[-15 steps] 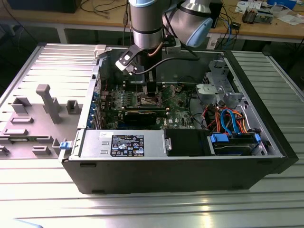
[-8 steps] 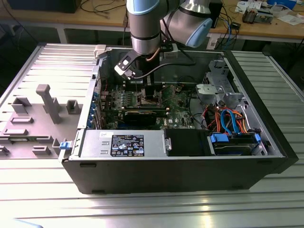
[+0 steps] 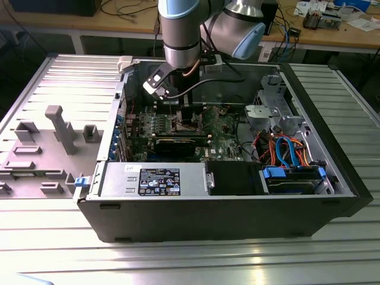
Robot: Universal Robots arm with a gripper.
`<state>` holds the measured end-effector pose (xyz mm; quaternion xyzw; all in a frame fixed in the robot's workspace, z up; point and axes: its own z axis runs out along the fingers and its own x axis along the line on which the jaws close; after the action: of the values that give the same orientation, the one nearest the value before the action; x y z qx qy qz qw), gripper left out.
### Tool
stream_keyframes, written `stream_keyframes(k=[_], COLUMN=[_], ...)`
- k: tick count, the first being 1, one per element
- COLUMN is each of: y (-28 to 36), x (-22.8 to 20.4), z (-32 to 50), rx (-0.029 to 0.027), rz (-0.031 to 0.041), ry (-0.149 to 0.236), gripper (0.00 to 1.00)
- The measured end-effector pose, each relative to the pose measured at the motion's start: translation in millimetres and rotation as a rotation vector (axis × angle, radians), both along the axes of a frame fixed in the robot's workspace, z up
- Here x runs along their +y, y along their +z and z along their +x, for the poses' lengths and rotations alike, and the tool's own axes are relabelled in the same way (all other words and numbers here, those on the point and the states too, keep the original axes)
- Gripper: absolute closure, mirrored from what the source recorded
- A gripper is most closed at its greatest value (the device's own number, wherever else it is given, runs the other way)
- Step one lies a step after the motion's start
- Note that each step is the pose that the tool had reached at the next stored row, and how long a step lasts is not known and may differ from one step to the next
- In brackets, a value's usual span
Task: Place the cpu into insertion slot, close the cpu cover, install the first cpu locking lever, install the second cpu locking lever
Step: 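Place the cpu into insertion slot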
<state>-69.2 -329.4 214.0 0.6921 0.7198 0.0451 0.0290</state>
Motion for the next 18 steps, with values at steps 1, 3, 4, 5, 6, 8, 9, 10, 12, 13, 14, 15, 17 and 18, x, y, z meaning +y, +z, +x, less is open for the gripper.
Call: stream_keyframes(k=[1,3,4,5,6,8,9,10,12,13,14,15,17,18], y=[0.0,-0.4,-0.8,-1.2,-1.7,-3.2,-4.1,-4.5,-6.1,-6.7,-7.1,-8.3,-10.7,-12.0], x=[0.0,0.0,-0.1,-0.2,-0.3,-1.9,-2.4,-3.5,-6.1,-6.3,-6.6,-6.9,-7.9,-8.8], z=[0.0,0.0,-0.1,-0.1,-0.1,-0.1,-0.1,-0.1,-0.1,-0.1,-0.2,-0.1,-0.1,-0.1], rx=[0.0,-0.0001,-0.0002,-0.0001,-0.0001,0.0004,0.0013,0.002,0.0039,0.0043,0.0049,0.0051,0.0061,0.0073], rz=[0.0,-0.0004,-0.0004,-0.0007,-0.0013,-0.0026,-0.003,-0.0032,-0.0042,-0.0045,-0.005,-0.0054,-0.0059,-0.0057], ry=[0.0,0.0,0.0,0.0,0.0,0.0,0.0,0.0,-0.001,-0.003,-0.006,-0.015,-0.022,-0.022], gripper=[0.46,0.46,0.46,0.46,0.46,0.46,0.46,0.46,0.46,0.46,0.46,0.46,0.46,0.46])
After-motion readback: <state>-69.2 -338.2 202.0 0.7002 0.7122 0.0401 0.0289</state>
